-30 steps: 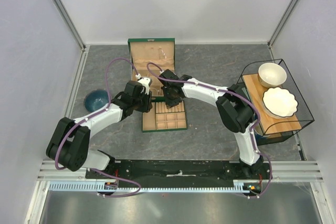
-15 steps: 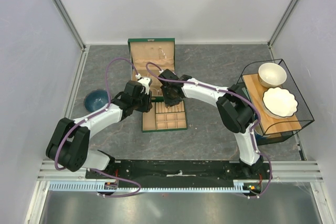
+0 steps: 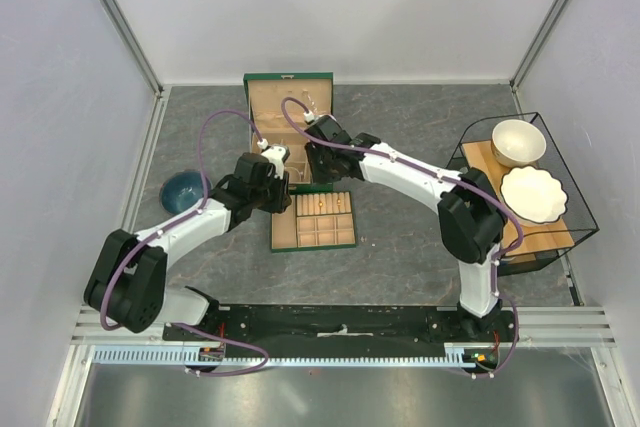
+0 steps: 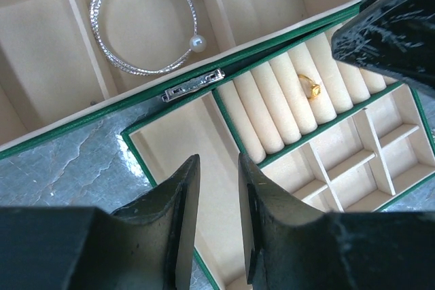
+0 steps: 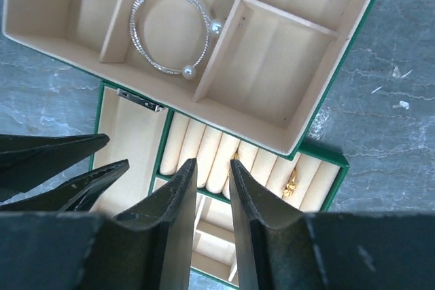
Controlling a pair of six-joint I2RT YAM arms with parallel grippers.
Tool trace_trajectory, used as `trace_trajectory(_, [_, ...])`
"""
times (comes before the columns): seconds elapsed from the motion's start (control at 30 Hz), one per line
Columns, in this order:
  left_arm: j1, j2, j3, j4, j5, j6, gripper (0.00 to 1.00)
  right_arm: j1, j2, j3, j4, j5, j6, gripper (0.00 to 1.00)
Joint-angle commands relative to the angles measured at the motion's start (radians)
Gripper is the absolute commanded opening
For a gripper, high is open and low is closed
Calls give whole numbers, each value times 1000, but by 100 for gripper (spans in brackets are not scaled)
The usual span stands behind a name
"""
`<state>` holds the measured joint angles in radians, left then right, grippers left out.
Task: Organize the mixed jewelry
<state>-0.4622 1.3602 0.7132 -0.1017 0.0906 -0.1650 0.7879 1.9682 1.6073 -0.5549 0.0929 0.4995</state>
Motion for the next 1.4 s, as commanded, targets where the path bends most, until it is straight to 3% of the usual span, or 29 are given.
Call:
trace_trajectory(0.0, [11,-44,29,22,43,25,36,-7,-92,37,26,33,-55,34])
trace_trajectory(0.2, [22,-82,80,-39,109,64,40,-33,-224,-30,47,56,-209,38])
trace_trajectory(0.33, [31,-113,100,-72,149,88,43,-107,-308,-108,50,67,-300,57])
trace_trajectory(0.47, [42,-150,129,-108,182,113,48,-202,-377,-179,41,41,-380,63])
trace_trajectory(0.53, [46,-174,137,-121,193,128,57,-234,-402,-225,29,50,-444,64])
trace_trajectory(0.7, [68,-205,147,-142,257,157,60,-245,-462,-365,67,106,-552,60])
trace_trajectory(0.83, [89,-226,163,-161,284,163,64,-251,-517,-486,150,102,-599,64])
trace_trajectory(1.13, [141,-291,184,-191,288,191,74,-273,-462,-552,219,97,-648,75])
trace_trajectory(1.37, [166,-314,190,-196,291,185,81,-309,-347,-523,262,27,-661,73])
